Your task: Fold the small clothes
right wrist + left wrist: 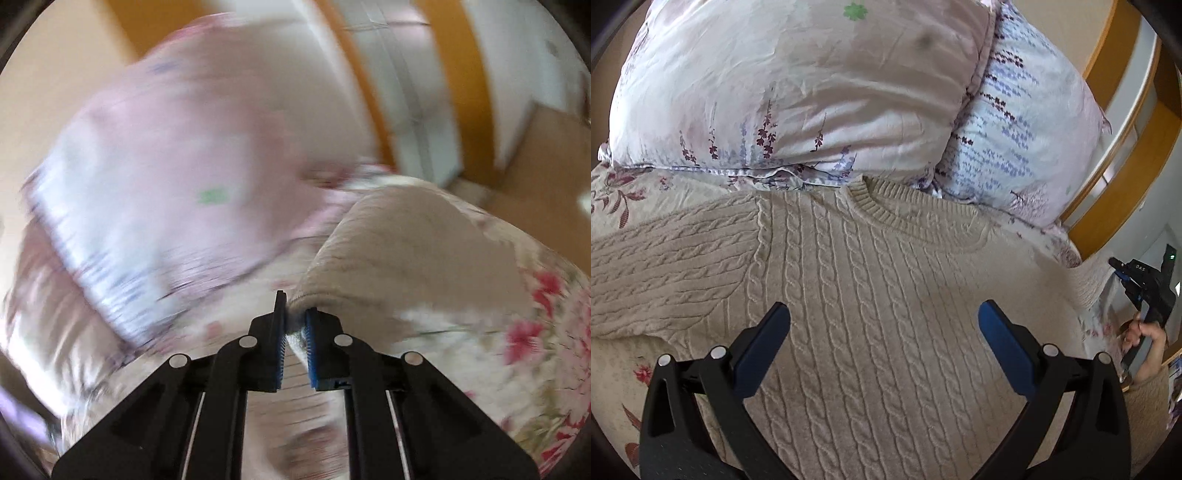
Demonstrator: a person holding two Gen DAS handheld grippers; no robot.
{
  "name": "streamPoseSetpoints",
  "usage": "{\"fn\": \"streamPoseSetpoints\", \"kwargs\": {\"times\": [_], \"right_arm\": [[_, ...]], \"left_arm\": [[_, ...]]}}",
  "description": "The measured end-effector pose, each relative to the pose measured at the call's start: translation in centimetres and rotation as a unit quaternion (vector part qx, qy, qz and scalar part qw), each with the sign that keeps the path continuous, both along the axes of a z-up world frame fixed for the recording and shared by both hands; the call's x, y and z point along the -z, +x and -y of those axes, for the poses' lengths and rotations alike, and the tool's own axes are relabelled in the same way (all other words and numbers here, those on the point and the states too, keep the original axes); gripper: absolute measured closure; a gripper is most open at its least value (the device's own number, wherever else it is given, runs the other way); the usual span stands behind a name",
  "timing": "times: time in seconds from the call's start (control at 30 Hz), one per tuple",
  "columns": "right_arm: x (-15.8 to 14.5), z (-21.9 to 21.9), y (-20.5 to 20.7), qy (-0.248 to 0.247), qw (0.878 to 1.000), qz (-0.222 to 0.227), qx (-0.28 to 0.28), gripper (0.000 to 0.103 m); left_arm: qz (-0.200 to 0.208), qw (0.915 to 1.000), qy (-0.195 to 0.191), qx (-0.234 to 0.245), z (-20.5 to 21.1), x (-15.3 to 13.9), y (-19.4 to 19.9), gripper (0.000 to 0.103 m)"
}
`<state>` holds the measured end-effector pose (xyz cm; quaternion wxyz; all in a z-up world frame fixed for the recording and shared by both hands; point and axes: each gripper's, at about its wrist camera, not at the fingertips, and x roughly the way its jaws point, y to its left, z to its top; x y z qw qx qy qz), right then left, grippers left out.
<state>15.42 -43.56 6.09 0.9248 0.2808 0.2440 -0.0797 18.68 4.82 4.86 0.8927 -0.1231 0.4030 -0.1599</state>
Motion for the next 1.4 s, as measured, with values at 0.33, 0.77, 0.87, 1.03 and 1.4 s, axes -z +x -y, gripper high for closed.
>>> {"fn": "streamPoseSetpoints", "kwargs": {"times": [0.33, 0.77, 0.87, 1.03, 1.4], "right_arm": [[5.1, -15.1, 4.8, -0.018, 0.973, -0.088, -0.212, 0.093], [7.2, -7.2, 2.1, 0.163, 0.979, -0.095, -0.081, 0.048], [7.4, -5.2, 1.8, 0.174, 0.979, -0.1, -0.029, 0.061], [4.8, -6.8, 2.8, 0.037, 0.994, -0.105, 0.002, 0.088], [0.9, -28.4, 6.3, -0.127, 0.921, -0.068, -0.363, 0.082]], "left_arm": [[0.0, 0.9999, 0.0, 0.01, 0.8, 0.2, -0.2, 0.002], [-0.025, 0.9984, -0.04, 0.03, 0.0, 1.0, -0.6, 0.002], [-0.027, 0.9981, -0.048, 0.027, -0.4, 0.9, -0.6, 0.002], [-0.025, 0.9979, -0.057, 0.015, -1.6, 0.9, -0.6, 0.002], [-0.061, 0.9864, -0.152, -0.01, -4.0, 2.0, 0.1, 0.011]]}}
